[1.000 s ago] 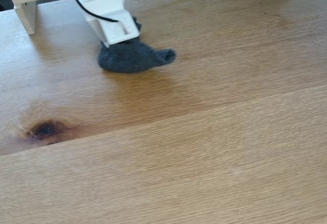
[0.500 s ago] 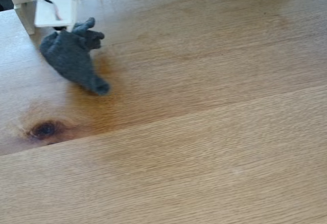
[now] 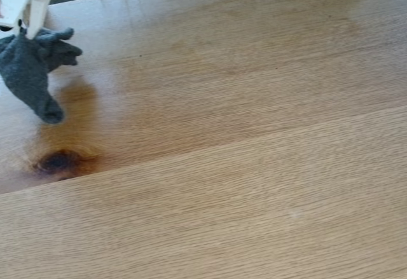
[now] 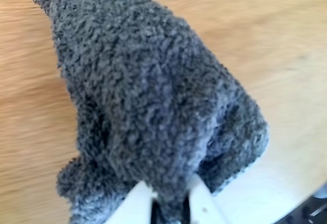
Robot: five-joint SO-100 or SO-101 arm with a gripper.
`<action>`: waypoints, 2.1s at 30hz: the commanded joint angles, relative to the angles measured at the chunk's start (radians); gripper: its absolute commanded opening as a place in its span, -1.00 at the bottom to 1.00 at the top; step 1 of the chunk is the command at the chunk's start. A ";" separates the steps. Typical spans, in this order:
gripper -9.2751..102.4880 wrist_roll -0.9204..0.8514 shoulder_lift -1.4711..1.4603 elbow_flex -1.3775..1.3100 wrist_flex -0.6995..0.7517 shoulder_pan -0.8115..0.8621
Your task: Clean the area in front of the robot
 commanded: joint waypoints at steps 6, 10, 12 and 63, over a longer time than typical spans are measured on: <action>-0.75 -0.233 -0.275 -0.032 -0.281 0.264; -0.32 -0.219 -0.388 -0.032 -0.379 0.268; -0.21 -0.204 -0.410 -0.032 -0.394 0.267; -0.84 0.393 1.158 0.630 0.650 -0.744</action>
